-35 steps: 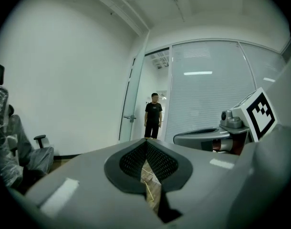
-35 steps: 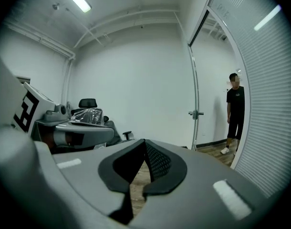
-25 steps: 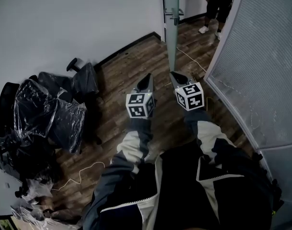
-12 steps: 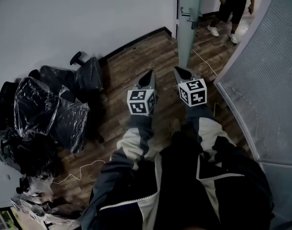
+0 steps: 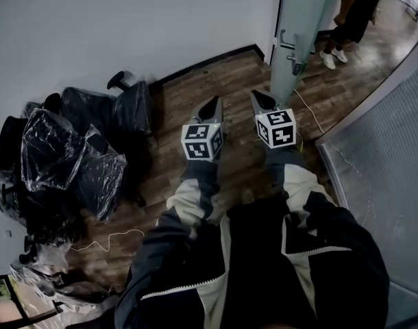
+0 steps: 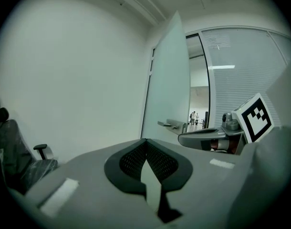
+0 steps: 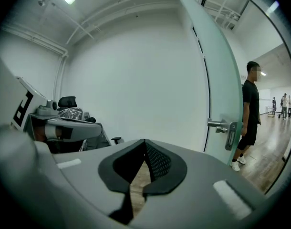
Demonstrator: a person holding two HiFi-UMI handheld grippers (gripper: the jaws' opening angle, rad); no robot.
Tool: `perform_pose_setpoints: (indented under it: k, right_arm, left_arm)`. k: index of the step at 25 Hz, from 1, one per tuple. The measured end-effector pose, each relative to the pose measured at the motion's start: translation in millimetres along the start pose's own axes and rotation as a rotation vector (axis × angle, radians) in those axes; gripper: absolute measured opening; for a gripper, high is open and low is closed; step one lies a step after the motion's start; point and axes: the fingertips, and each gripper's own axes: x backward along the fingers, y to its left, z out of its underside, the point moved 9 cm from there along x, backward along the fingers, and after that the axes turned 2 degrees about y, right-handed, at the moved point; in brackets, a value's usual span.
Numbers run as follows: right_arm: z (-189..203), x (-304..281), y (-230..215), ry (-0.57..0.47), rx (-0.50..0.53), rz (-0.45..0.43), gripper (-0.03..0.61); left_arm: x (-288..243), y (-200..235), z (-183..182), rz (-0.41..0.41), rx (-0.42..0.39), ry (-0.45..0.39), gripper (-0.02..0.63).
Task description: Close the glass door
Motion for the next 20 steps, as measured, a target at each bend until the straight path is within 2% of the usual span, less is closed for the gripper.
perform_pose_setpoints:
  k: [5,10,16,20]
  right_arm:
    - [-2,-29,-35,-0.009,-0.012,-0.007,0.006]
    - [-4,-53,-58,-0.004,-0.022,0.022,0.006]
    - [-16,-90,-79,0.003,-0.036,0.093,0.006]
    - [-31,-134,-93,0.000,-0.051,0.153,0.005]
  left_arm:
    - [-37,9,-3,-0.031,-0.005,0.001,0.000]
    - [-72,21,-6,-0.012,-0.006,0.016,0.000]
    - [-124,48,-18,0.058,-0.005,0.013,0.000]
    - [-172,77,-34,0.133,-0.030,0.018,0.000]
